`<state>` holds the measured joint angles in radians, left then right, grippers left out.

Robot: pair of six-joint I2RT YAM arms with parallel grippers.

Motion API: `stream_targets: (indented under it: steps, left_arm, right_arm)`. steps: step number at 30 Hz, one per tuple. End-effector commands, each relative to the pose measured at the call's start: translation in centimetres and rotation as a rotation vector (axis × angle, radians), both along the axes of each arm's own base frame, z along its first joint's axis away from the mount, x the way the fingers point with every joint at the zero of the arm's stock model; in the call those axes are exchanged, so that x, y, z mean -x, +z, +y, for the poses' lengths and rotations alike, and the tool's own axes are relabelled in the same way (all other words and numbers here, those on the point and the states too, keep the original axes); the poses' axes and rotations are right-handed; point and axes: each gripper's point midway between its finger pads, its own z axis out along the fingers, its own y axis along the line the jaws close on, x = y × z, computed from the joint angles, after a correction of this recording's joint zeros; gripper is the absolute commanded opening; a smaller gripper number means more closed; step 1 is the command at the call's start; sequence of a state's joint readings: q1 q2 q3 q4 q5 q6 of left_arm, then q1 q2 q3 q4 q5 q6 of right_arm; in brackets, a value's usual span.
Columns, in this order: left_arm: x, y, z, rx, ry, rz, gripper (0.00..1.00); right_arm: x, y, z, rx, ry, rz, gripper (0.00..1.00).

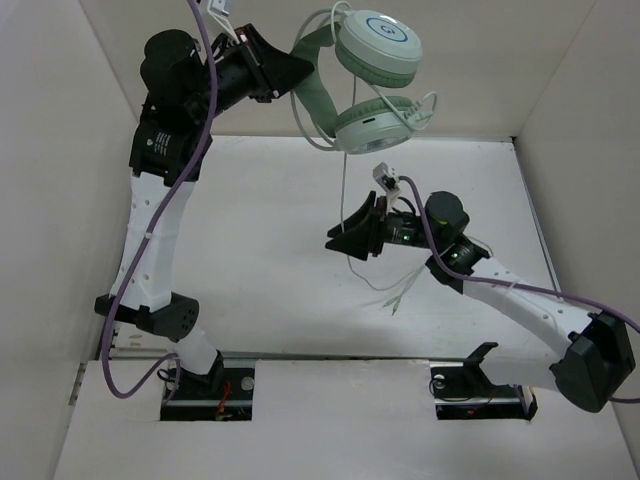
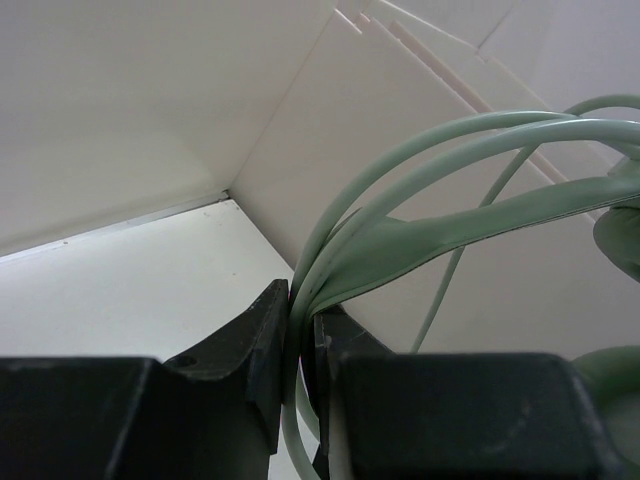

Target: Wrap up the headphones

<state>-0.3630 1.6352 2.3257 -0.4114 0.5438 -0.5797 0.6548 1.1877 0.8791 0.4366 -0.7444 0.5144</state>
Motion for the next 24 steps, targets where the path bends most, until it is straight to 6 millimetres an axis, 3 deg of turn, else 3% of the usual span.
stream_targets:
  steps: [1,8,12,16,20,24]
  left_arm:
    - [1.5,5.4,1.7,0.128,0.036,-0.112,0.0]
    - [-1.4,5.3,4.9,0.161,0.199,-0.085,0.0]
    - [-3.0,4.8,7.6,0.161,0.318,-0.071,0.0]
    - [-4.9,4.1,11.0,0.146,0.488,-0.067,0.0]
    - [-6.2,3.2,13.6,0.105,0.628,-0.065,0.0]
    - [-6.9,1.8,15.8,0.042,0.771,-0.063,0.0]
  right_arm:
    - [2.4,0.6,1.3,-0.026,0.118,-0.076,0.46]
    - [5.8,-1.8,3.4,0.03,0.25,-0.084,0.42]
    - [5.7,-1.7,3.7,0.039,0.267,-0.109,0.34]
    - [5.7,-1.8,3.8,0.07,0.292,-0.152,0.19]
    - [5.6,-2.2,3.8,0.109,0.29,-0.18,0.14]
    - [4.4,-2.5,3.7,0.18,0.241,-0.226,0.05]
